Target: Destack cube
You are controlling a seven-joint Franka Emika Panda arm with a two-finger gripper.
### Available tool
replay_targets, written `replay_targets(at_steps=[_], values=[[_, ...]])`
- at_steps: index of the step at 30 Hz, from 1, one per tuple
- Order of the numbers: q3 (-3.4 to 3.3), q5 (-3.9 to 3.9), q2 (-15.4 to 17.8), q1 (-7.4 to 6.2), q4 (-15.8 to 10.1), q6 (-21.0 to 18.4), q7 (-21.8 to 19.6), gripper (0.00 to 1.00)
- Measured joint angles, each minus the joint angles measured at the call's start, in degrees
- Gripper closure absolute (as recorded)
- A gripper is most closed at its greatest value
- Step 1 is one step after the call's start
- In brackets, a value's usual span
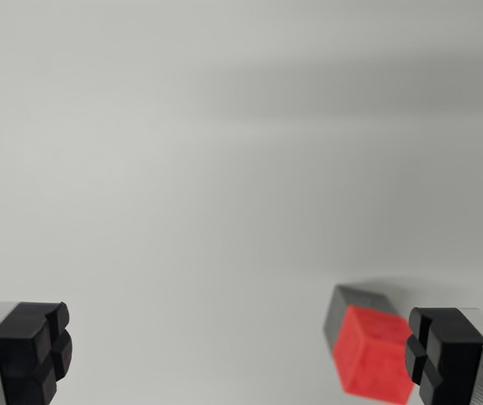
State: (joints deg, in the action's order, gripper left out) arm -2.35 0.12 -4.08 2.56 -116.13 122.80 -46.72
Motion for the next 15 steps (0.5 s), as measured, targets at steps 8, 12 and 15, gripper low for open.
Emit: replay_targets(at_steps=[8, 12, 15], values=[[-0.49, 0.0, 1.09, 0.29, -2.85, 1.56, -0.03, 0.0], [-0.76, 0.0, 1.66, 0.46, -4.35, 2.37, -0.06, 0.0], [-1.05, 0.0, 2.23, 0.6, -5.89, 3.26, -0.08, 0.0]])
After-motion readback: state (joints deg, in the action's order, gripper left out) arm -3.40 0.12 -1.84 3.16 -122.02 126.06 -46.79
